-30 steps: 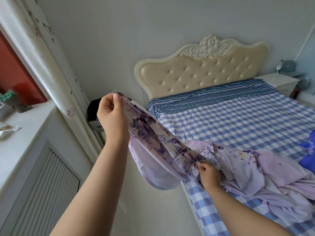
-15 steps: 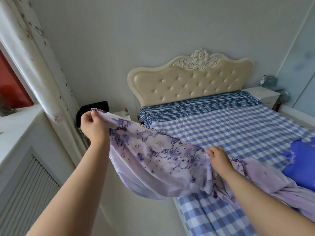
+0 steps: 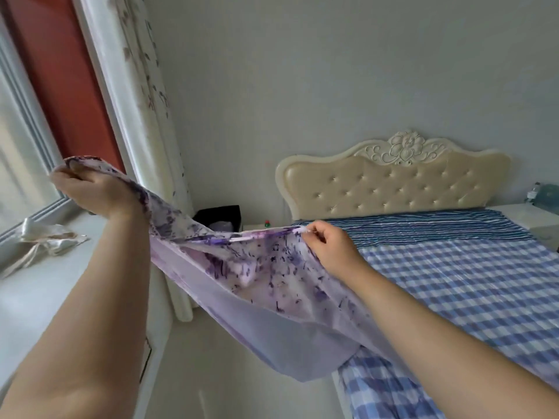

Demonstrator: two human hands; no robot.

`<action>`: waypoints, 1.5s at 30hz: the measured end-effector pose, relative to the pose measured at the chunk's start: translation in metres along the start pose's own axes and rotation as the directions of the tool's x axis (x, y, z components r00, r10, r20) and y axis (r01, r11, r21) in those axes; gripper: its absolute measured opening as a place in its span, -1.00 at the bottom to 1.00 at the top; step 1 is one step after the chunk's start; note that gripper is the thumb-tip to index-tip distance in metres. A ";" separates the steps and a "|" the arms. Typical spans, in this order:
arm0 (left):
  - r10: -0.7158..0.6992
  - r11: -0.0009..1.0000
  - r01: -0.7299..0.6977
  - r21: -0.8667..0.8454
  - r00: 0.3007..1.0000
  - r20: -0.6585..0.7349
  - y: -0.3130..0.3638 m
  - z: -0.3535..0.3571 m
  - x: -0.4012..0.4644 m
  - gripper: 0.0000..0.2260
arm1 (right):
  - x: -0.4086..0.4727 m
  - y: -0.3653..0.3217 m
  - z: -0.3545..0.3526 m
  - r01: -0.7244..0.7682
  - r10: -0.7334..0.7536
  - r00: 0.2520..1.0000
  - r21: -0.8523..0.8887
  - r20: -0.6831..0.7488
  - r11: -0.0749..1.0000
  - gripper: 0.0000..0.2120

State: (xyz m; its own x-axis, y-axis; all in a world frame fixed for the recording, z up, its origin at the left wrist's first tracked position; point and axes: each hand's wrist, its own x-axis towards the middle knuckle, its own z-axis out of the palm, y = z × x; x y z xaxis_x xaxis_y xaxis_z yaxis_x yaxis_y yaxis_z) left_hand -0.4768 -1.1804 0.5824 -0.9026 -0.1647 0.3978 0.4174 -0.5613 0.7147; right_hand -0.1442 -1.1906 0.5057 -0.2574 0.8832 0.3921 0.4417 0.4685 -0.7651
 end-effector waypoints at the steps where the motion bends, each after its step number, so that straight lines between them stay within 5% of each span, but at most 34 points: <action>1: -0.021 0.999 0.021 0.028 1.000 0.022 -0.011 -0.008 0.004 -0.74 | 0.005 -0.004 0.006 -0.001 0.003 0.999 0.037 -0.036 0.999 -0.80; 10: -0.173 0.963 0.110 0.245 0.952 0.254 -0.084 -0.035 0.046 -0.93 | 0.045 -0.070 0.115 0.112 -0.112 0.994 0.099 -0.008 0.989 -0.86; 15: -0.057 0.982 -0.007 0.191 0.944 0.326 -0.074 -0.017 0.076 -0.82 | 0.066 -0.129 0.147 0.231 -0.226 0.973 0.253 -0.049 0.940 -0.80; 17: -0.070 0.974 -0.019 0.228 0.924 0.376 -0.079 -0.012 0.086 -0.86 | 0.081 -0.119 0.139 0.239 -0.225 0.969 0.148 -0.102 0.960 -0.77; 20: -0.204 0.948 0.081 0.307 0.897 0.392 -0.101 -0.017 0.095 -0.91 | 0.109 -0.056 0.096 0.031 -0.055 0.991 -0.194 -0.121 0.981 -0.88; 23: -0.284 0.924 0.144 0.354 0.879 0.384 -0.127 -0.024 0.091 -0.91 | 0.112 0.003 0.037 -0.281 0.168 0.931 -0.344 -0.324 0.896 -0.85; 26: -0.279 0.933 0.110 0.344 0.823 0.495 -0.136 -0.012 0.070 -0.79 | 0.110 0.010 0.006 -0.307 0.098 0.863 -0.362 -0.496 0.880 -0.81; 30: -0.475 0.855 0.178 0.487 0.645 0.598 -0.154 0.001 0.046 -0.81 | 0.111 0.017 -0.015 -0.366 0.181 0.887 -0.410 -0.424 0.836 -0.83; 33: -0.388 0.900 0.157 0.407 0.715 0.582 -0.158 0.001 0.032 -0.80 | 0.095 0.020 -0.030 -0.383 0.062 0.841 -0.511 -0.537 0.769 -0.79; 36: -0.240 0.954 0.109 0.279 0.834 0.496 -0.138 0.010 0.018 -0.74 | 0.088 0.009 -0.034 -0.259 -0.148 0.749 -0.491 -0.646 0.832 -0.78; 38: -0.366 0.910 0.170 0.377 0.757 0.541 -0.144 0.017 0.009 -0.81 | 0.093 0.012 -0.039 -0.263 -0.042 0.819 -0.440 -0.572 0.859 -0.80; 41: -0.678 0.711 0.283 0.644 0.520 0.519 -0.180 0.008 -0.009 -0.76 | 0.087 0.032 -0.045 -0.327 0.239 0.933 -0.356 -0.269 0.875 -0.81; 45: -0.730 0.616 0.312 0.723 0.571 0.376 -0.203 -0.011 -0.034 -0.73 | 0.056 0.066 -0.042 -0.449 0.444 0.892 -0.301 -0.089 0.841 -0.82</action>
State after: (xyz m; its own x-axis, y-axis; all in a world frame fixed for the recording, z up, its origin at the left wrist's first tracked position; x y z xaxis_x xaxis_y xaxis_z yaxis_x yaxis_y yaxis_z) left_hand -0.5314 -1.0697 0.4179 -0.7802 0.6207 -0.0782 0.0524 0.1894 0.9805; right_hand -0.0934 -1.1092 0.4989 0.0433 0.9975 0.0557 0.7459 0.0048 -0.6660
